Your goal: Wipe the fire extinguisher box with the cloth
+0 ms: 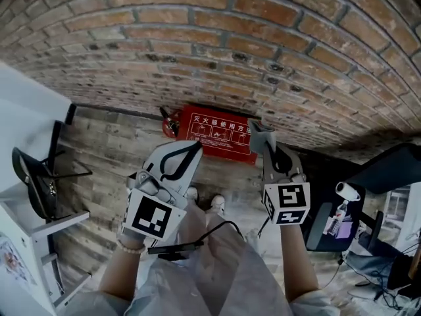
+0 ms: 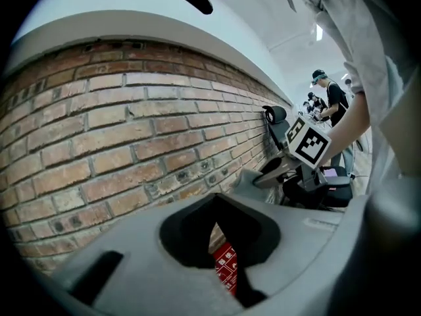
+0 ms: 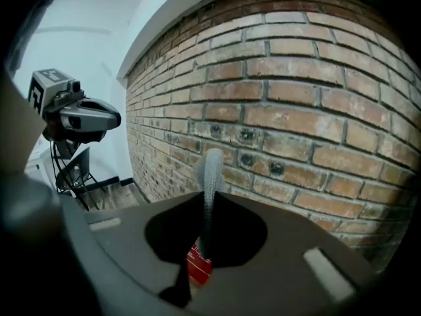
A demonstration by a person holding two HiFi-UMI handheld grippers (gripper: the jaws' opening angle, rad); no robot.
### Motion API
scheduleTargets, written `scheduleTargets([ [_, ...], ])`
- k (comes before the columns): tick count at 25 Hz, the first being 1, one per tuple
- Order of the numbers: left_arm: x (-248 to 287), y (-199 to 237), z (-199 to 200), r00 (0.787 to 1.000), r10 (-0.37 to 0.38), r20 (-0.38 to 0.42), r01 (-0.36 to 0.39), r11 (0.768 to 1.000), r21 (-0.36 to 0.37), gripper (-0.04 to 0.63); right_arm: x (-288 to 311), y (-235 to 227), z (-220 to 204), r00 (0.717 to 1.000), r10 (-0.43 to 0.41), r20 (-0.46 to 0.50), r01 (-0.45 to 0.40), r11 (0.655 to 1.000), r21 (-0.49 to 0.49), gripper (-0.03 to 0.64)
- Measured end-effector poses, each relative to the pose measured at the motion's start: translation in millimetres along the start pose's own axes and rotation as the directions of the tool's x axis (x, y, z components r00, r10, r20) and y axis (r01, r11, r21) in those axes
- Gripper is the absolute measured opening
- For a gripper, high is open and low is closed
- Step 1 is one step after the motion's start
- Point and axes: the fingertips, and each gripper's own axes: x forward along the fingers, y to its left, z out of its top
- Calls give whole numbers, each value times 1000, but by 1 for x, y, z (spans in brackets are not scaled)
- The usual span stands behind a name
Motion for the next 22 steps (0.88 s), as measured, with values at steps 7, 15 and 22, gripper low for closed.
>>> scheduleTargets([
  [7, -16, 18, 33, 1000, 18, 23, -19, 999, 45, -3, -36, 0, 58, 996, -38, 78, 44, 996, -83, 18],
  [15, -31, 29, 58, 997, 39, 70, -44, 997, 66, -3, -64, 12, 86, 992, -39, 120, 55, 990, -132, 18],
  [22, -36, 30, 65, 995, 42, 86, -47, 997, 60, -3, -72, 17, 93, 990, -50, 129, 65, 991, -114, 18],
])
